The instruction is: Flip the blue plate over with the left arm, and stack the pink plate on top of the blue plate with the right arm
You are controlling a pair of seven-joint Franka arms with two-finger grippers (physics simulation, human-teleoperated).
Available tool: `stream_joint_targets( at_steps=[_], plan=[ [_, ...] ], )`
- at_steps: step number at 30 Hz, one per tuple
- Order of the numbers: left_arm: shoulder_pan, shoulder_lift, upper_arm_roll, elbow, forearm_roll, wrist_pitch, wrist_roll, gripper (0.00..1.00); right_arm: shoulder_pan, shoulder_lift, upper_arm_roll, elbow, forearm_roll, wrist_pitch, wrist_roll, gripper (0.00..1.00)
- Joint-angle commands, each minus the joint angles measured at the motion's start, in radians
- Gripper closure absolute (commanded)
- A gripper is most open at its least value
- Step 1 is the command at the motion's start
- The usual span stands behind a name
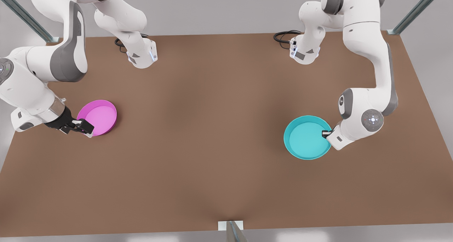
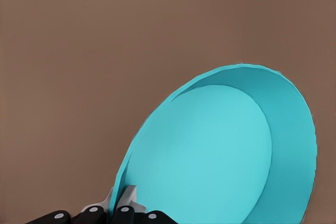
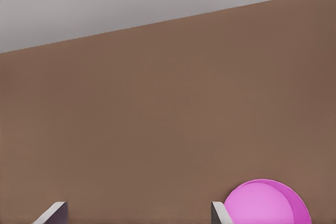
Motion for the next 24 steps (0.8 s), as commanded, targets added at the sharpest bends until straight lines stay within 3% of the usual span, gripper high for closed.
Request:
stream_joint_targets(
  at_steps=[1, 9, 24],
  plan=[
    [-0.006, 0.000, 0.000, 0.005, -0.013, -0.001, -0.007, 0.79, 0.000, 0.001, 0.000, 0.000, 0.000, 0.000, 0.000, 0.00],
    [-0.160, 0.020, 0.000, 0.080, 0.114, 0.000, -0.175, 0.79, 0.003, 0.001, 0.000, 0.000, -0.002, -0.001, 0.000, 0.00],
    [-0.453, 0.023, 0.000, 0.121, 0.624, -0.116, -0.601, 0.79, 0.003, 0.013, 0.000, 0.003, -0.002, -0.001, 0.000, 0.00]
  ],
)
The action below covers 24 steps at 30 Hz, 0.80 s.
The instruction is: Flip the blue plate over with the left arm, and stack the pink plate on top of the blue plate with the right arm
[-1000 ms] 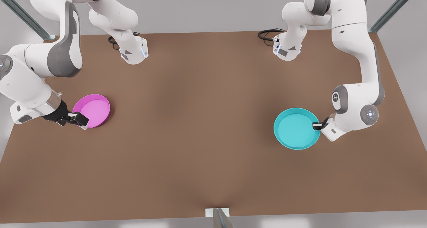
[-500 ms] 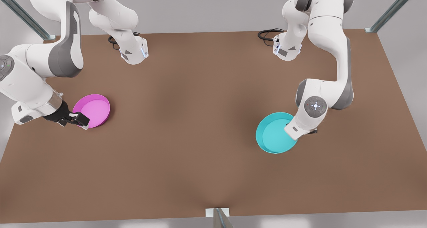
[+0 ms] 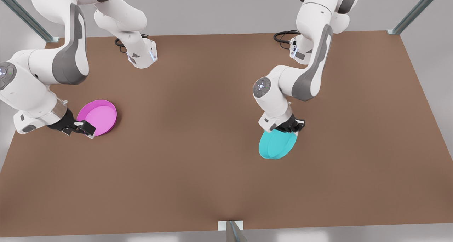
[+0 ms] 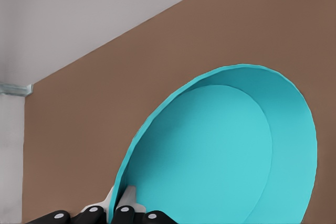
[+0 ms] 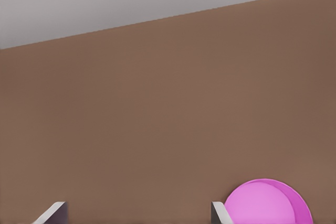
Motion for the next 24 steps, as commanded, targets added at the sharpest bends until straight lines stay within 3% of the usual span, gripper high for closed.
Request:
stream_joint_targets(
  at_steps=[1, 10, 15, 24],
  plan=[
    [-0.003, 0.002, 0.001, 0.000, 0.057, -0.002, -0.009, 0.79, 0.001, 0.000, 0.000, 0.000, 0.000, 0.000, 0.000, 0.00],
    [-0.109, 0.066, -0.001, 0.012, 0.330, -0.027, -0.232, 0.79, -0.002, 0.001, 0.000, 0.000, 0.000, 0.008, 0.000, 0.00],
    [-0.164, 0.152, 0.001, 0.090, 0.398, -0.035, -0.245, 0.79, -0.002, 0.006, 0.000, 0.001, 0.000, 0.009, 0.000, 0.00],
    [-0.238, 0.263, 0.001, 0.100, 0.534, -0.059, -0.399, 0.79, -0.001, 0.012, 0.000, 0.001, 0.000, 0.014, 0.000, 0.00]
  ],
)
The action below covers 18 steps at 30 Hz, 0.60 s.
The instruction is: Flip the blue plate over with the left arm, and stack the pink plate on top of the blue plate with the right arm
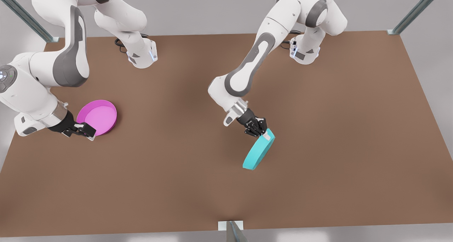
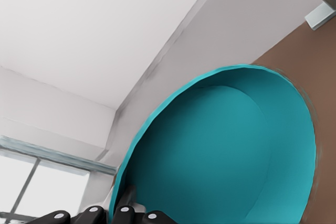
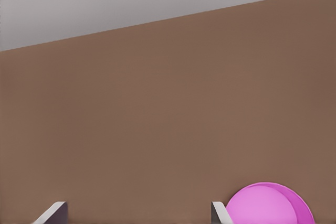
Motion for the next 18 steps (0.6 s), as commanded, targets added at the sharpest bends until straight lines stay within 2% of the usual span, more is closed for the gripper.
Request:
stream_joint_targets(
  at_steps=[1, 18],
  plan=[
    [-0.004, 0.002, 0.001, 0.000, -0.001, 0.000, -0.001, 0.79, 0.000, 0.000, 0.000, 0.000, 0.000, -0.001, 0.000, 0.00],
    [-0.152, 0.125, 0.001, 0.035, 0.094, -0.161, -0.090, 0.79, -0.001, 0.006, 0.000, 0.006, 0.000, -0.001, -0.002, 0.00]
  ],
)
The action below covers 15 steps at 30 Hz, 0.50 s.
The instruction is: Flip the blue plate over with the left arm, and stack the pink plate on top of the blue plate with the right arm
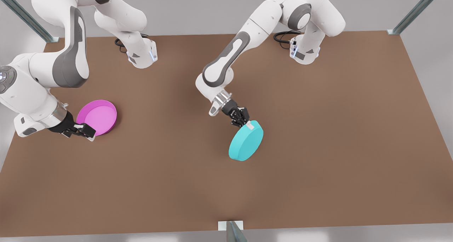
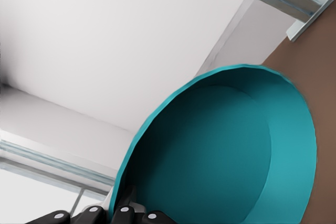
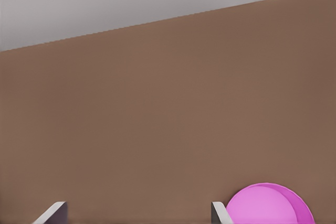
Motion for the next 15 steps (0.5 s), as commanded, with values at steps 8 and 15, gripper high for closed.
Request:
stream_joint_targets(
  at_steps=[8, 15],
  plan=[
    [-0.039, 0.067, 0.001, 0.060, -0.017, -0.054, 0.004, 0.79, 0.000, 0.001, 0.000, 0.000, 0.000, 0.000, 0.000, 0.00],
    [-0.073, 0.119, -0.001, 0.062, 0.035, -0.118, 0.011, 0.79, 0.000, 0.001, 0.000, 0.000, 0.000, 0.000, 0.000, 0.00]
  ],
)
